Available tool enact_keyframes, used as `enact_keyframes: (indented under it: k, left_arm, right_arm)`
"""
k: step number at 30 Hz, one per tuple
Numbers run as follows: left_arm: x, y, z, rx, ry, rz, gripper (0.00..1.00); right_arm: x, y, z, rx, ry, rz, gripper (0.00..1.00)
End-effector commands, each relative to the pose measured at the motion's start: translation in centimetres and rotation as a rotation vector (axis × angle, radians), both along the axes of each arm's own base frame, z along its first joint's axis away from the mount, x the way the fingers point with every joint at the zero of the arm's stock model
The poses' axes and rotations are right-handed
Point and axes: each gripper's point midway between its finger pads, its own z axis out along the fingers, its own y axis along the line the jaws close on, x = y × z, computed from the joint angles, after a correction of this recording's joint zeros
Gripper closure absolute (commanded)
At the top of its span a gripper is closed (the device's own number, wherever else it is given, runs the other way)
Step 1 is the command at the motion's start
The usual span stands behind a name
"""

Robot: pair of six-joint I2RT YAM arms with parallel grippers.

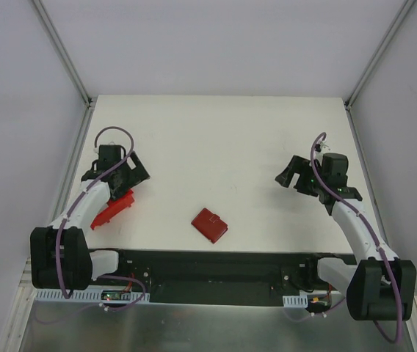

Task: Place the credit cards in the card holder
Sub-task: Move the storage box to the card holder.

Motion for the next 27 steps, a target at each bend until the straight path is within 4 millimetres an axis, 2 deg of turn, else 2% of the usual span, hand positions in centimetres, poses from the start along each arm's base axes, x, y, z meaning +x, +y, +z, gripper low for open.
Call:
enact_keyframes:
  k: [1,7,12,27]
  left_arm:
    - [1.7,-3.2,1.2,-0.054,-0.05,-0.071,0.02]
    - [3.0,-6.3,1.4,-0.068,-0.05,-0.107,0.03]
    - [4.3,-9.4,2.4,-0.102,-0.067,-0.14,0.02]
    - [6.8,-20.9,3.9,-0.16,-0.078,-0.314,0.02]
  right_arm:
    - [1.0,0.4,1.7,0.015,-0.034,0.027,0.04]
    - [1.0,0.6,1.5,0.023,-0.022,0.036,0.04]
    - [1.0,0.8,1.3,0.032,-0.014,0.046,0.04]
    - [0.6,0.9,1.0,0.034,0.007,0.05,0.04]
